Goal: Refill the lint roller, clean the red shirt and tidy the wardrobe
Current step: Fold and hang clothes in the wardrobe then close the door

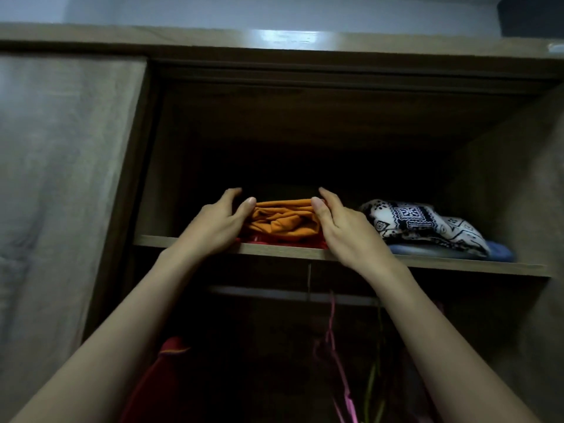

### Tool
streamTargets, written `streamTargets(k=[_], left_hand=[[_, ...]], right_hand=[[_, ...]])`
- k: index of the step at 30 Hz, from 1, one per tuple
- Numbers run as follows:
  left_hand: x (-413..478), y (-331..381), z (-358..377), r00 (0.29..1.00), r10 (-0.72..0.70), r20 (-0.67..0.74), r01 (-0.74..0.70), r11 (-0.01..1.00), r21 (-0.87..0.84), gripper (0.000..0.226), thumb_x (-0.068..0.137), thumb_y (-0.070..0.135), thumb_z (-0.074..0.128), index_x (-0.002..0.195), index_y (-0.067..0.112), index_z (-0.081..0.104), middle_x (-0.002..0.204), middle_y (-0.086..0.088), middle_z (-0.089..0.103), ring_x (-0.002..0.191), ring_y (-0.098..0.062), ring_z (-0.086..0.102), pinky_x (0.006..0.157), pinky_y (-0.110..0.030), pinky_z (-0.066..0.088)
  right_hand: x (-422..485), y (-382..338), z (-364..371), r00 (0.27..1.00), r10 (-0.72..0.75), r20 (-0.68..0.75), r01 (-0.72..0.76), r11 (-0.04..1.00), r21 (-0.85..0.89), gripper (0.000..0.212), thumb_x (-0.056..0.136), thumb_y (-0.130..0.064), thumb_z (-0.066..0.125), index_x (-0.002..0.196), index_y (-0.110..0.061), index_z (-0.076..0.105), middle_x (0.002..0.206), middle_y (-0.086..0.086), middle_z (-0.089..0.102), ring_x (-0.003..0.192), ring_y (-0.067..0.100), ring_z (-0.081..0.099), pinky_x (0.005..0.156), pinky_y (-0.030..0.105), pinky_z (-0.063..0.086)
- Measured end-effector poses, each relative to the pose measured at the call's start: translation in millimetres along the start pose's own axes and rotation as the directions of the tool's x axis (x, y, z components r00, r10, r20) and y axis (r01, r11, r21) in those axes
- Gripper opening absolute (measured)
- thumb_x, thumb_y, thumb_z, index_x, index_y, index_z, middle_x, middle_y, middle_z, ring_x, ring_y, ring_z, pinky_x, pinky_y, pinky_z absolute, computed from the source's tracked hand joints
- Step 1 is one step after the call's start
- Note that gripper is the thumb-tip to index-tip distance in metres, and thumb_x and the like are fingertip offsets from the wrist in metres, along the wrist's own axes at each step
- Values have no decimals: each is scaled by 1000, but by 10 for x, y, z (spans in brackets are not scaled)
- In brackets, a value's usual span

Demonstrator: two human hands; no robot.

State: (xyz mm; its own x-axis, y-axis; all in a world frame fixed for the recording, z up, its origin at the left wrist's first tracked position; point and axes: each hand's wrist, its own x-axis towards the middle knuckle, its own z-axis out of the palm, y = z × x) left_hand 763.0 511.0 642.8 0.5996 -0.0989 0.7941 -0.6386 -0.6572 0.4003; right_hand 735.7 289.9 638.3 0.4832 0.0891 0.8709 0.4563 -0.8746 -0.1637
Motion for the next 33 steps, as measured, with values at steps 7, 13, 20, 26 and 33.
streamTargets(k=[7, 13, 20, 26, 33], left_hand=[[117, 13, -33, 997, 29, 73, -24, 997, -72, 45, 100, 48, 34, 134, 25, 52, 127, -4, 58, 117, -21, 53, 89, -30, 41], [227, 67, -22, 984, 0, 178, 26, 990, -141, 48, 99, 52, 35, 130, 24, 56, 120, -1, 58, 110, -18, 54, 91, -31, 40], [337, 82, 45, 982, -145, 118, 177, 927, -331, 43, 101, 41, 41, 127, 12, 58, 104, -8, 64, 101, -22, 60, 92, -31, 43], [357, 53, 36, 978, -66, 199, 117, 960, -254, 46, 95, 46, 50, 135, 22, 54, 123, -8, 60, 110, -24, 59, 98, -36, 46], [294, 55, 49, 980, 59, 189, 25, 910, -413, 36, 100, 22, 48, 133, 35, 53, 111, -2, 58, 91, -16, 66, 69, -20, 55]], right_hand=[[49, -69, 119, 994, 34, -108, -44, 994, -97, 56, 96, -55, 15, 144, -30, 31, 135, 7, 55, 129, 29, 44, 108, 50, 32], [39, -119, 106, 998, 68, 3, -67, 984, -167, 51, 97, -54, 14, 139, -36, 36, 124, 1, 62, 126, 29, 45, 106, 52, 27], [38, -162, 176, 989, 100, -109, -127, 952, -279, 55, 98, -52, 13, 138, -26, 40, 143, 1, 47, 134, 27, 36, 112, 55, 12], [14, -146, 166, 993, 70, -91, -91, 963, -254, 52, 98, -52, 15, 134, -29, 45, 125, 5, 60, 128, 26, 43, 115, 52, 11], [12, -116, 143, 999, 45, -7, -45, 987, -154, 44, 101, -42, 18, 141, -31, 32, 131, 1, 56, 131, 25, 41, 114, 51, 13]])
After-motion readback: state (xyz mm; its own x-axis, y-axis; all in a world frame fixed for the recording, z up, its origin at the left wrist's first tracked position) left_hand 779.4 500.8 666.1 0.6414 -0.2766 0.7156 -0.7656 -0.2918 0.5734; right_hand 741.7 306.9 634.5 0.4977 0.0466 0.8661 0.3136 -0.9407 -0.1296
